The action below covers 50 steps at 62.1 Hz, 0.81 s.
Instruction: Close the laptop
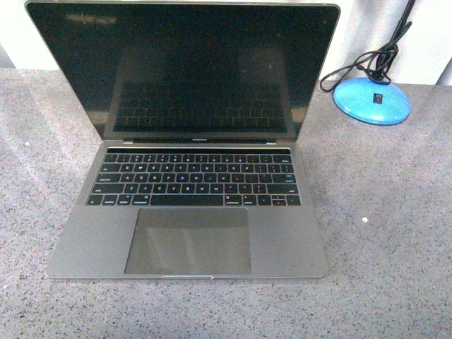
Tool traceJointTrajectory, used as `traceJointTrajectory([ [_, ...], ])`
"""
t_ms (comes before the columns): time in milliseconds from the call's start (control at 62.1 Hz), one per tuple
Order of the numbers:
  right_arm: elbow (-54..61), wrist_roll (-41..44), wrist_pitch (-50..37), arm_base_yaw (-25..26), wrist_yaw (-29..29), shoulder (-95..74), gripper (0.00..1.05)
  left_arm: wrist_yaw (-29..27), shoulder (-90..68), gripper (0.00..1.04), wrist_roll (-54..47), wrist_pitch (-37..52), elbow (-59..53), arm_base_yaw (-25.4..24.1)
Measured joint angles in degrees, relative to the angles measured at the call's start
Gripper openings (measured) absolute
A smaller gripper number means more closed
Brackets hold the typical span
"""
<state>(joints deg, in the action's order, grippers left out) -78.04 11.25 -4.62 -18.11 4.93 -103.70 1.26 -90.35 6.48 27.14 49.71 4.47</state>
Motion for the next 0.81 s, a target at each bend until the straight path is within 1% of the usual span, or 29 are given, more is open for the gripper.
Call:
traceJointTrajectory([
  [290,-2.69,-4.28,0.31,-2.25,1.20,-5.07,0.01,1.33,-0.35,0.04,2.49,-10.34,5.27,0.15],
  [564,-3.13,-6.08,-0.02,-3.82,1.07,-5.60,0.01,1.22,-2.97,0.04,4.37,-12.59,6.25,0.26],
  [806,-3.30,-6.62,-0.02,-4.44,1.03,-5.60,0.01,1.31,-3.50,0.04,5.73,-12.70,6.36,0.98],
])
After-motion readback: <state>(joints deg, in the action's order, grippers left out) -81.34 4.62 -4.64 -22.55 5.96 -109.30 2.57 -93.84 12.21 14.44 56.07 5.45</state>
